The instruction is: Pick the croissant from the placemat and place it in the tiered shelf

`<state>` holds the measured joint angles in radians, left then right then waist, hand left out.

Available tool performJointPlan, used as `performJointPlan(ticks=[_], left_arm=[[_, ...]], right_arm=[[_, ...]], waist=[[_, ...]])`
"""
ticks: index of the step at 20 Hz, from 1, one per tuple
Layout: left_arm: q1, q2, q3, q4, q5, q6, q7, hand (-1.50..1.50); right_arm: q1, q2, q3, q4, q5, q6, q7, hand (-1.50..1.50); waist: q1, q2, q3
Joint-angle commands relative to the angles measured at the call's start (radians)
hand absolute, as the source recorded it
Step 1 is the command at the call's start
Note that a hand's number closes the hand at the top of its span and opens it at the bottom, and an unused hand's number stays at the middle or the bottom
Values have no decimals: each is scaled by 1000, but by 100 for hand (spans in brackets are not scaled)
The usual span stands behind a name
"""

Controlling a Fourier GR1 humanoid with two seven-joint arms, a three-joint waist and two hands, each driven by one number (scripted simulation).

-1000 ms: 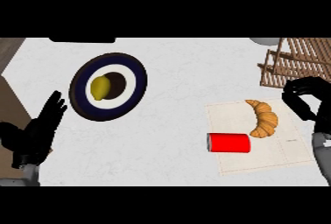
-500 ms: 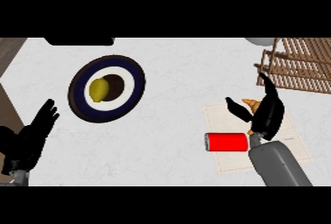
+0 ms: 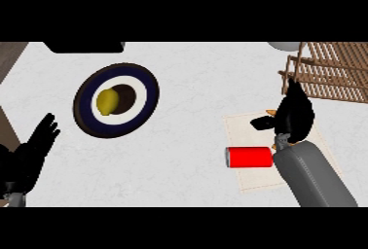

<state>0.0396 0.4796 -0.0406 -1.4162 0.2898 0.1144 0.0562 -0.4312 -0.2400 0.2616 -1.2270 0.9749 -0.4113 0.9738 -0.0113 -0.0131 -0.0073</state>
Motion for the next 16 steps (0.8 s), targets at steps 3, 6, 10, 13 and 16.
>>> performJointPlan(ticks=[3,6,10,13,16], left_arm=[[2,-21,-9,14,-20,13,-19,0],[33,-9,8,30,2,-33,-43,0],[-13,-29,4,8,-13,1,-7,0],[1,16,34,-5,0,-36,18,0],[-26,-30,10,23,-34,-9,-3,0]], right_arm=[[-56,16,60,1,-47,449,201,-150],[-120,-7,38,-63,-79,623,274,-150],[-128,-17,17,-47,-88,722,298,-150],[-96,-45,-12,-78,-96,749,281,-150],[-95,-42,-25,-7,-89,734,232,-150]], waist=[[3,5,2],[4,4,3],[6,9,6],[9,9,7],[11,14,7]])
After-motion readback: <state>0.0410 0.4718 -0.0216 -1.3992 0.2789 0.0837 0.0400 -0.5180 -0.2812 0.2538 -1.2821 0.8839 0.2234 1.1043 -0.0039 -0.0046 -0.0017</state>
